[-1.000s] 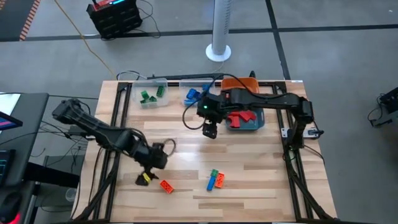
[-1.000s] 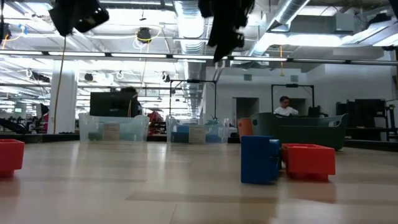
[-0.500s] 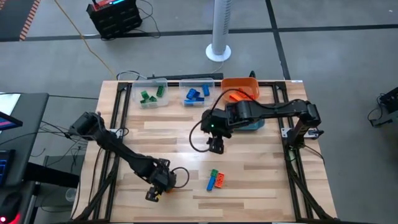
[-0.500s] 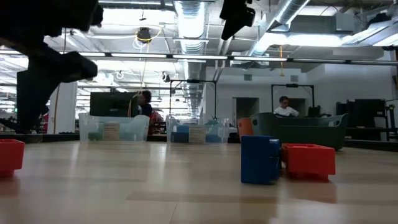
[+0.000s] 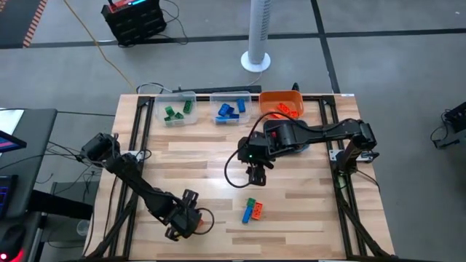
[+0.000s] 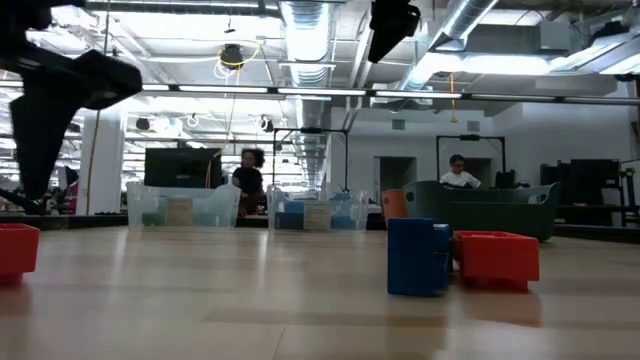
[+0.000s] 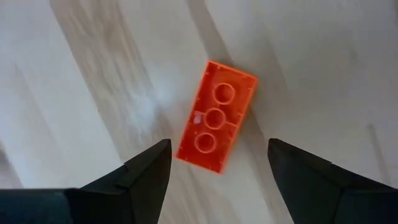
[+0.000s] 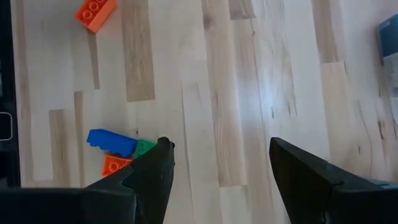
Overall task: Sort blocks
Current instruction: Put the orange game piece into the orange bin
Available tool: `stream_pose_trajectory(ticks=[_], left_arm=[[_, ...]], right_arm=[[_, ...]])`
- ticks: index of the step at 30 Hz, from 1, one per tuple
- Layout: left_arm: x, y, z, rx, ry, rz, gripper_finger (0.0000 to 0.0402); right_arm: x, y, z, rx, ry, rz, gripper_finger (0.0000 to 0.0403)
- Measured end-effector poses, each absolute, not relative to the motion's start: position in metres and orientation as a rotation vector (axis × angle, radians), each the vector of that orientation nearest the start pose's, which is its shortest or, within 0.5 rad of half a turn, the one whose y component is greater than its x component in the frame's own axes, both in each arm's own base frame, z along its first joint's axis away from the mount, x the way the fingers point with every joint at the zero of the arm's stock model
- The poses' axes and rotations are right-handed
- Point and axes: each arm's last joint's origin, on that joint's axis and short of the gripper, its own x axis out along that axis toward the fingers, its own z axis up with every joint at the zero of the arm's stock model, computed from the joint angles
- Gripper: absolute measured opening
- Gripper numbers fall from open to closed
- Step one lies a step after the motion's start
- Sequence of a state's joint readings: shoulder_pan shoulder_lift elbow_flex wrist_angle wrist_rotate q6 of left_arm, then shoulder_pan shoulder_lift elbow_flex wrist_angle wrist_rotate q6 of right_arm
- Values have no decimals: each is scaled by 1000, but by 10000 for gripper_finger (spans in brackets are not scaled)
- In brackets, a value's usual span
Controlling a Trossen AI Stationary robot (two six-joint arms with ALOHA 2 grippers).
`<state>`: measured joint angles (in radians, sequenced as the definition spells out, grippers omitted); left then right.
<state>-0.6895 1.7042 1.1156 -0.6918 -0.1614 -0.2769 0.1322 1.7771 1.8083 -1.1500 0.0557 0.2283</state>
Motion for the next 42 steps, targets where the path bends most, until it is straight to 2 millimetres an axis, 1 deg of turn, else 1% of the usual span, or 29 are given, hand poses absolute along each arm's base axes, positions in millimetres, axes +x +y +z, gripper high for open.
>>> stream_pose_trajectory(ticks=[4,7,10,15,18,21,23,24,27,30,32,36,39,42], left_arm=[[253,-199,180,363,1210,-245,261],[259,-200,168,340,1237,-262,261],[261,-202,155,366,1274,-283,261],[264,-202,150,327,1294,-249,257],[265,-200,151,295,1302,-224,230],[267,-201,154,295,1311,-211,181],[269,-200,158,306,1305,-190,143],[271,-200,161,305,1304,-182,131],[275,-196,171,311,1326,-131,130],[280,-184,184,321,1387,-70,130],[288,-173,197,351,1378,-23,130],[307,-144,234,435,1271,73,130],[323,-115,263,475,1174,153,130],[338,-86,290,509,1114,229,130]], right_arm=[[357,46,343,99,1112,-59,269],[357,45,343,99,1112,-59,269],[356,46,343,97,1115,-58,269],[356,45,342,84,1118,-51,269],[356,44,342,79,1118,-49,269],[356,44,342,67,1122,-43,269],[351,43,345,55,1134,-37,269],[348,43,348,53,1133,-36,269],[333,39,362,44,1122,-31,269],[314,31,379,50,1106,-38,269],[303,24,390,61,1074,-50,269],[285,5,408,101,1004,-97,269],[273,-9,416,135,983,-147,269],[260,-20,424,160,959,-187,269]])
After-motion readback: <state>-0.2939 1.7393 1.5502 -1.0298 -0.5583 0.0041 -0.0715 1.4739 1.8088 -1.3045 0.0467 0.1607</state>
